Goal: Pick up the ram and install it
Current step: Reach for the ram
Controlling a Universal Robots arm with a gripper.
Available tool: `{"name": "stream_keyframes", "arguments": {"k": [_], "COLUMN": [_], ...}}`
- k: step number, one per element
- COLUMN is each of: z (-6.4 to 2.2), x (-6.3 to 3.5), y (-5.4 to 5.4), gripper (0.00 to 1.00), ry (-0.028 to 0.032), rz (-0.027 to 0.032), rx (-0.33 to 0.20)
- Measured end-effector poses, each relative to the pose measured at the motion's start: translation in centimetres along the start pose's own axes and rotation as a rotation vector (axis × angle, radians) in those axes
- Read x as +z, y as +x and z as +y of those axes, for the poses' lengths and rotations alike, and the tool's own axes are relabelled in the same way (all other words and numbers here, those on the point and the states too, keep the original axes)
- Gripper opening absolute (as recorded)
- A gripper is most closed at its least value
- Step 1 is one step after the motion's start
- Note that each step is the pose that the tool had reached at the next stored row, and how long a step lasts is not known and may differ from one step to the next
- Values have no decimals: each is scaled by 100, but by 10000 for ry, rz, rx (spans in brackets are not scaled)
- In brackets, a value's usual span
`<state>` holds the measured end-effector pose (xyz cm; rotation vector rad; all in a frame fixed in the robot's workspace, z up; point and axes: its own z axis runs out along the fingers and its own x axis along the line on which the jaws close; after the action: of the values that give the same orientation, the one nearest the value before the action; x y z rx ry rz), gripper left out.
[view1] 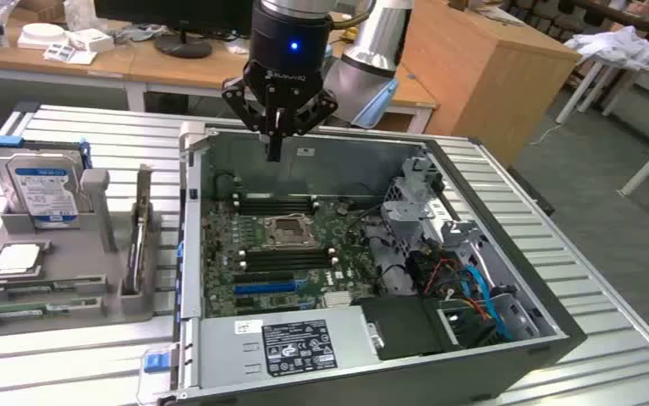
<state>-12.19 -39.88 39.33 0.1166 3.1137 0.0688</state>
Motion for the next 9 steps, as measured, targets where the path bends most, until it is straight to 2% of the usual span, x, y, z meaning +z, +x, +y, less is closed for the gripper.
{"name": "stream_keyframes", "arguments": {"k": [9], "z": [0], "x": [0], "y": [0], "gripper": [11], "ry": [0], "rz": [0], "rx": [0]}}
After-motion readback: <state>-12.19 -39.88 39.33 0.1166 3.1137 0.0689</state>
